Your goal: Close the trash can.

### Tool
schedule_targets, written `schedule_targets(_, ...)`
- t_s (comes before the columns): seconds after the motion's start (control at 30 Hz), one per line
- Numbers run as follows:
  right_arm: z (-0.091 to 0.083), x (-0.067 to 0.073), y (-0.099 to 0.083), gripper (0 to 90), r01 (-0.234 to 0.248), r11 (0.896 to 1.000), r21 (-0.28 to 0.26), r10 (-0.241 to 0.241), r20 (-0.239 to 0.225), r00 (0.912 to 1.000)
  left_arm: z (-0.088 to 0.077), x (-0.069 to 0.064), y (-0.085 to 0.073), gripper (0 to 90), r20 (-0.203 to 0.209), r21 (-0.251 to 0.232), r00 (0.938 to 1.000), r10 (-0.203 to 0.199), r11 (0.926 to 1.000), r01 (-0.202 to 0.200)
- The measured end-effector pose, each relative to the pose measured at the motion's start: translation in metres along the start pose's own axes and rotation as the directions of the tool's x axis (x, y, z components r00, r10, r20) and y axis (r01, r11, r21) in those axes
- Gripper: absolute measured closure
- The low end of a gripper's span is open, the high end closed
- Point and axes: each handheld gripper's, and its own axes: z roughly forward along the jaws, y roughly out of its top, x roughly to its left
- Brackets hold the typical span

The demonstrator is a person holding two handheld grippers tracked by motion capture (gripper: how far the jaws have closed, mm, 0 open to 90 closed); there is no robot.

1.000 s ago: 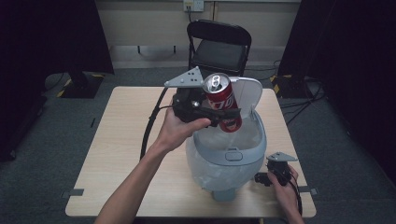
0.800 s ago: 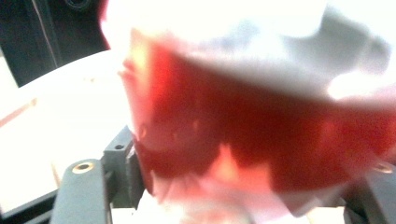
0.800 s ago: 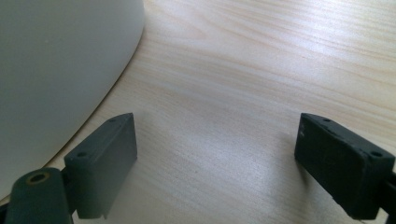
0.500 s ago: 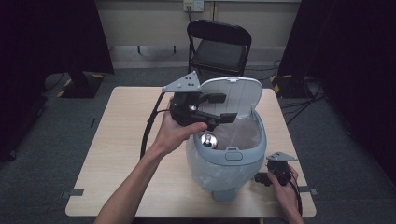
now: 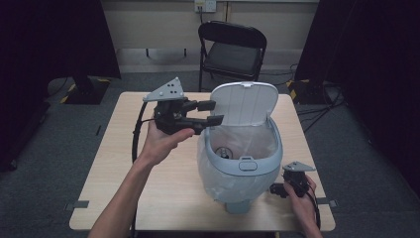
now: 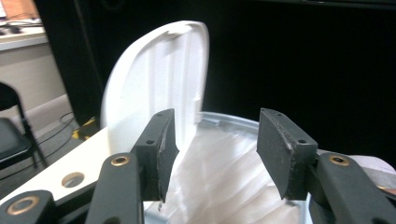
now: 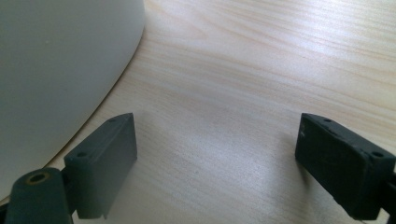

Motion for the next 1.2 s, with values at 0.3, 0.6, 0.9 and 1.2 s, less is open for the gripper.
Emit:
schedule_targets(0.3,0.000,0.000,0.000,11.4,0.000,1.000,0.000,0.000,0.000,1.0000,-0.017,0.029,-0.005,52.9,-0.073,-0.026,0.9959,-0.053,0.9984,0.051)
schedule_targets(0.6,0.000,0.000,0.000,11.4,0.000,1.000,0.000,0.000,0.000,1.0000,-0.003,0.066,-0.001,49.7,-0.161,-0.044,0.9810,-0.108,0.9938,0.102)
schedule_targets(0.9,0.000,0.000,0.000,11.4,0.000,1.000,0.000,0.000,0.000,1.0000,0.022,0.082,0.006,37.0,-0.146,-0.044,0.9756,-0.164,0.9863,0.159)
schedule_targets(1.2,0.000,0.000,0.000,11.4,0.000,1.000,0.000,0.000,0.000,1.0000,0.035,0.080,0.003,32.5,-0.092,-0.029,0.9793,-0.180,0.9836,0.178)
